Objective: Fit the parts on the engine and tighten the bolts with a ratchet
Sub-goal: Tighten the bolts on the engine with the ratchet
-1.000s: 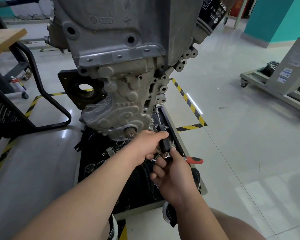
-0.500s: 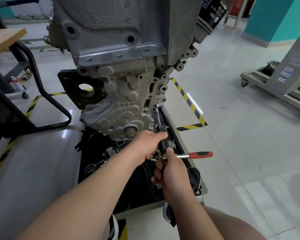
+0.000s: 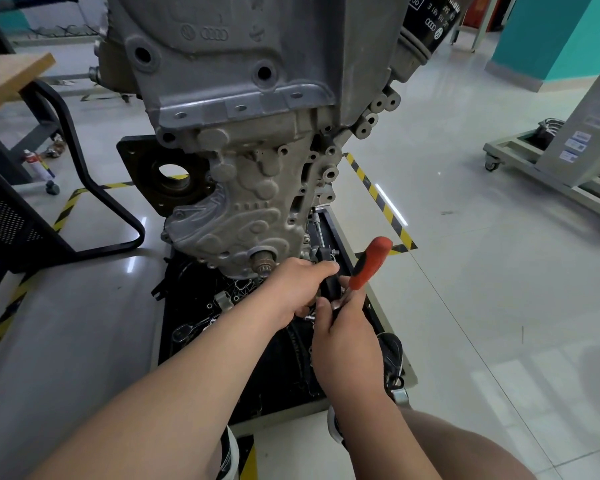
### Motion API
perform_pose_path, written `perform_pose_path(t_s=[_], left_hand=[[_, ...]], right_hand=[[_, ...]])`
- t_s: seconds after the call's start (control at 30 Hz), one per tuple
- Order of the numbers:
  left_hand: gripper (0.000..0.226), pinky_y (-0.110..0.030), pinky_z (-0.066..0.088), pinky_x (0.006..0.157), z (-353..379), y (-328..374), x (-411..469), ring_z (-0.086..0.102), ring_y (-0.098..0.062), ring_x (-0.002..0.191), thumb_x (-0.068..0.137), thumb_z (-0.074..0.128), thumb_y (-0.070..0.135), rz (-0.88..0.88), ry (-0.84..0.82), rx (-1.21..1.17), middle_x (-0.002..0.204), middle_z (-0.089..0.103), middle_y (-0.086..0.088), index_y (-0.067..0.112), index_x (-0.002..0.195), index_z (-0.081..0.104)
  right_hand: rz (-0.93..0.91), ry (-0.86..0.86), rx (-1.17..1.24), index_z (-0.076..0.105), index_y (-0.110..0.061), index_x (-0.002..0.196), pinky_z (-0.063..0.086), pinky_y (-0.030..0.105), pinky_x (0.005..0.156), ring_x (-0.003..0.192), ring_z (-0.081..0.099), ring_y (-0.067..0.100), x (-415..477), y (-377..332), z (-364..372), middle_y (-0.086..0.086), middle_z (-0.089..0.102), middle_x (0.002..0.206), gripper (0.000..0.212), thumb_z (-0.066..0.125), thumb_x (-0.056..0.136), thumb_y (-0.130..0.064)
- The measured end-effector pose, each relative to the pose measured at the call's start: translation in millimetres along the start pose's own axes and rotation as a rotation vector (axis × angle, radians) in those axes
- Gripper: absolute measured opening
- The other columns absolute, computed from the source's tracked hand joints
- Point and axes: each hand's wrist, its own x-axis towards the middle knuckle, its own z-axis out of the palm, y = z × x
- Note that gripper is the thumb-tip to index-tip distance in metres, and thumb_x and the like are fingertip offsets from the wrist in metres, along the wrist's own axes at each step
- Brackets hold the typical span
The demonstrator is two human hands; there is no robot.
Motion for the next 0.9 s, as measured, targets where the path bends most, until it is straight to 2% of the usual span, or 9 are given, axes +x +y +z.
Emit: perform_pose_path(t_s=[0.1, 0.2, 0.23, 0.27, 0.3, 0.4, 0.6, 0.7, 0.9], left_hand=[[0.026, -0.016, 0.024, 0.036, 0.3, -0.2, 0.8, 0.033, -0.008, 0.033, 0.087, 0.064, 0.037, -0.006, 0.004, -0.010, 0.052, 0.040, 0.002, 0.013, 0.081, 0.060], [0.027, -0.017, 0.023, 0.036, -1.0, -1.1, 1.5, 0.028, -0.009, 0.035, 0.088, 0.064, 0.038, -0.007, -0.001, -0.023, 0.049, 0.033, 0.005, 0.013, 0.082, 0.056], [0.027, -0.017, 0.022, 0.036, -1.5, -1.2, 1.6, 0.027, -0.008, 0.034, 0.088, 0.064, 0.038, -0.007, -0.007, -0.031, 0.047, 0.032, 0.007, 0.014, 0.082, 0.055], [0.027, -0.017, 0.021, 0.036, -1.6, -1.3, 1.8, 0.026, -0.008, 0.033, 0.088, 0.064, 0.038, -0.008, -0.014, -0.039, 0.044, 0.031, 0.008, 0.014, 0.081, 0.054], [0.027, -0.016, 0.020, 0.037, -1.6, -1.2, 2.1, 0.024, -0.008, 0.033, 0.088, 0.063, 0.039, -0.008, -0.020, -0.046, 0.043, 0.030, 0.009, 0.015, 0.080, 0.052], [0.028, -0.015, 0.019, 0.036, -1.4, -1.0, 3.5, 0.023, -0.009, 0.034, 0.088, 0.064, 0.039, -0.008, -0.021, -0.064, 0.045, 0.029, 0.008, 0.016, 0.079, 0.050], [0.030, -0.016, 0.018, 0.034, -0.3, -3.0, 5.0, 0.022, -0.009, 0.033, 0.087, 0.066, 0.036, 0.011, -0.006, -0.076, 0.043, 0.031, 0.007, 0.014, 0.074, 0.050], [0.032, -0.017, 0.017, 0.035, -1.1, -4.2, 5.1, 0.020, -0.012, 0.037, 0.086, 0.068, 0.037, 0.019, 0.009, -0.068, 0.046, 0.030, 0.004, 0.014, 0.073, 0.050], [0.030, -0.017, 0.018, 0.034, -1.1, -4.9, 5.4, 0.023, -0.010, 0.034, 0.086, 0.068, 0.036, 0.008, 0.020, -0.065, 0.043, 0.033, 0.005, 0.013, 0.074, 0.053]], right_hand=[[0.047, -0.023, 0.125, 0.021, -0.053, 0.101, 0.053, 0.042, 0.068, 0.074, 0.066, 0.020, 1.2, 1.3, 1.0, -0.005, 0.066, 0.085, 0.026, 0.041, 0.099, -0.038], [0.162, -0.008, 0.391, 0.035, -0.040, 0.118, 0.049, 0.030, 0.068, 0.076, 0.063, -0.003, 5.3, 5.0, 3.2, -0.010, 0.063, 0.090, 0.020, 0.042, 0.100, -0.035], [0.214, -0.009, 0.458, 0.040, -0.036, 0.118, 0.049, 0.029, 0.069, 0.075, 0.062, -0.003, 6.9, 5.2, 3.3, -0.012, 0.062, 0.090, 0.018, 0.042, 0.101, -0.034], [0.268, -0.022, 0.534, 0.045, -0.031, 0.117, 0.051, 0.031, 0.069, 0.072, 0.061, 0.004, 8.1, 5.1, 2.9, -0.010, 0.062, 0.085, 0.017, 0.042, 0.101, -0.033], [0.320, -0.041, 0.632, 0.048, -0.027, 0.114, 0.051, 0.034, 0.062, 0.064, 0.057, 0.011, 9.3, 4.1, 2.1, -0.008, 0.059, 0.074, 0.016, 0.041, 0.101, -0.032], [0.456, -0.108, 0.923, 0.048, -0.014, 0.095, 0.040, 0.026, 0.042, 0.040, 0.035, 0.012, 11.2, -0.7, -0.5, -0.006, 0.041, 0.050, 0.021, 0.040, 0.103, -0.031], [0.649, -0.203, 1.270, 0.053, -0.014, 0.086, 0.036, 0.023, 0.041, 0.040, 0.028, 0.011, 9.6, -5.8, -2.6, -0.002, 0.039, 0.051, 0.032, 0.040, 0.103, -0.038], [0.678, -0.233, 1.334, 0.055, -0.012, 0.083, 0.034, 0.024, 0.041, 0.041, 0.027, 0.011, 9.8, -6.0, -1.4, -0.001, 0.039, 0.052, 0.037, 0.040, 0.103, -0.039], [0.665, -0.217, 1.256, 0.055, -0.015, 0.086, 0.035, 0.023, 0.041, 0.039, 0.028, 0.011, 9.7, -5.7, 2.0, -0.003, 0.040, 0.051, 0.033, 0.038, 0.104, -0.038]])
